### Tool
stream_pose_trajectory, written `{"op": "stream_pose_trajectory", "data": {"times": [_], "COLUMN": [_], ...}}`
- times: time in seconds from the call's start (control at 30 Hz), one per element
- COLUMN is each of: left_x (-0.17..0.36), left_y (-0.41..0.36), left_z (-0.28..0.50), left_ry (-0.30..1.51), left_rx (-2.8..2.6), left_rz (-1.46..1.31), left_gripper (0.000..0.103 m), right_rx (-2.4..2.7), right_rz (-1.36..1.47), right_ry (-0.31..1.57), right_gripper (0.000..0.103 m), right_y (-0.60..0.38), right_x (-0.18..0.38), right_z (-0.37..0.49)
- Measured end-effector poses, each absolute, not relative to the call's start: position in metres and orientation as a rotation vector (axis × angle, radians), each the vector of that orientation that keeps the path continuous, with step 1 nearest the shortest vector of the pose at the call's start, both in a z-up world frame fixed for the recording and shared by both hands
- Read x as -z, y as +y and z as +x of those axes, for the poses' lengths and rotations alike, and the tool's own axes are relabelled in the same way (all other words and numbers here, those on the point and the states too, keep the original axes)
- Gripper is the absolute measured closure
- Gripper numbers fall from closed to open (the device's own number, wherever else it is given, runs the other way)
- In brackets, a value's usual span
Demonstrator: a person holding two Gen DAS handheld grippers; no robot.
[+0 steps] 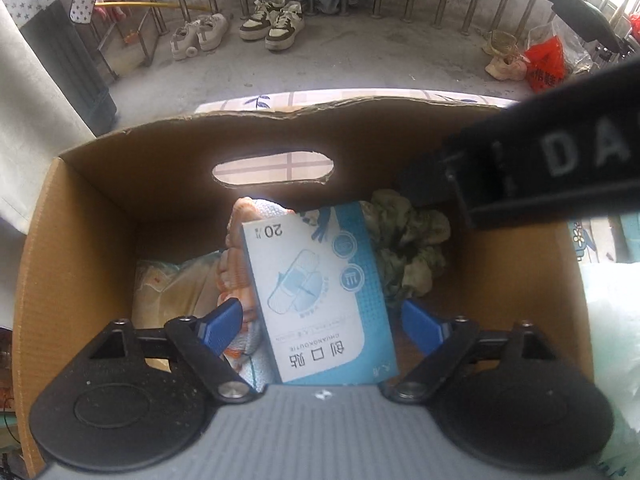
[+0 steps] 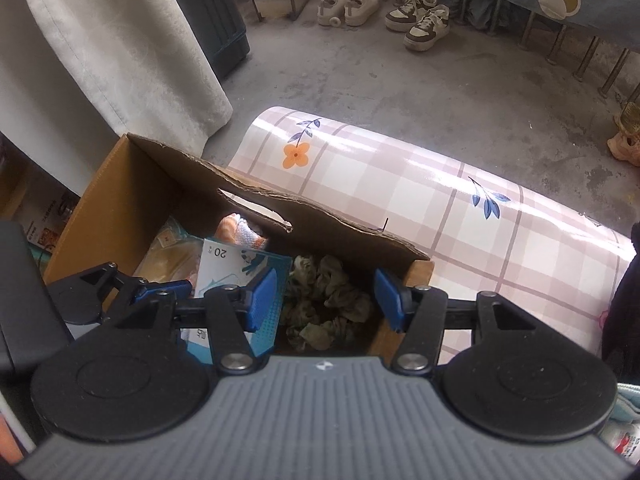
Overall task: Organize soft objects
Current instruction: 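Lower both items into the box and open both tools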
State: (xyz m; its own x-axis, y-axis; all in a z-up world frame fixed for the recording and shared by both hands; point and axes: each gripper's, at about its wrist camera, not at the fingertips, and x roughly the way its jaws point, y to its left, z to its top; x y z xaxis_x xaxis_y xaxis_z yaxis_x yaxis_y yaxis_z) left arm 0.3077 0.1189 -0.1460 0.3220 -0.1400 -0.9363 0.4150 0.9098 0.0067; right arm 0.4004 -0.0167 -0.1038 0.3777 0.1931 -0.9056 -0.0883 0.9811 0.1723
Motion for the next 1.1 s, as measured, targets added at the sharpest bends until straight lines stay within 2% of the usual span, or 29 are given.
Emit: {"op": "stream_pose_trajectory", "data": {"times": [0.1, 0.17, 0.27, 0.33, 0.57, 0.73, 0.83, 0.93, 1.03, 1.1], "left_x": [0.145, 0.143, 0.14, 0.143, 0.15, 0.155, 0.153, 0.146, 0.131, 0.118], "left_y": [0.118, 0.119, 0.118, 0.114, 0.097, 0.088, 0.087, 0.086, 0.09, 0.092], "left_z": [0.305, 0.304, 0.301, 0.299, 0.301, 0.309, 0.31, 0.305, 0.296, 0.289], "left_ry": [1.176, 1.171, 1.162, 1.173, 1.134, 1.154, 1.176, 1.178, 1.162, 1.157], "left_rx": [0.354, 0.343, 0.331, 0.313, 0.338, 0.35, 0.342, 0.328, 0.313, 0.298], "left_rz": [0.288, 0.288, 0.301, 0.344, 0.399, 0.384, 0.374, 0.384, 0.374, 0.358], "left_gripper": [0.017, 0.026, 0.046, 0.051, 0.049, 0.033, 0.03, 0.021, 0.02, 0.019], "right_rx": [-0.181, -0.183, -0.171, -0.155, -0.099, -0.064, -0.047, -0.03, -0.001, 0.018], "right_rz": [0.158, 0.198, 0.261, 0.292, 0.364, 0.408, 0.423, 0.464, 0.513, 0.536], "right_ry": [1.139, 1.114, 1.089, 1.078, 1.039, 1.032, 1.026, 1.018, 1.018, 1.024], "right_gripper": [0.049, 0.049, 0.049, 0.049, 0.049, 0.049, 0.049, 0.049, 0.048, 0.042], "right_y": [-0.026, -0.034, -0.047, -0.055, -0.081, -0.101, -0.113, -0.127, -0.145, -0.156], "right_x": [0.095, 0.088, 0.08, 0.075, 0.062, 0.058, 0.055, 0.051, 0.048, 0.046], "right_z": [0.391, 0.382, 0.368, 0.36, 0.328, 0.308, 0.295, 0.28, 0.259, 0.244]}}
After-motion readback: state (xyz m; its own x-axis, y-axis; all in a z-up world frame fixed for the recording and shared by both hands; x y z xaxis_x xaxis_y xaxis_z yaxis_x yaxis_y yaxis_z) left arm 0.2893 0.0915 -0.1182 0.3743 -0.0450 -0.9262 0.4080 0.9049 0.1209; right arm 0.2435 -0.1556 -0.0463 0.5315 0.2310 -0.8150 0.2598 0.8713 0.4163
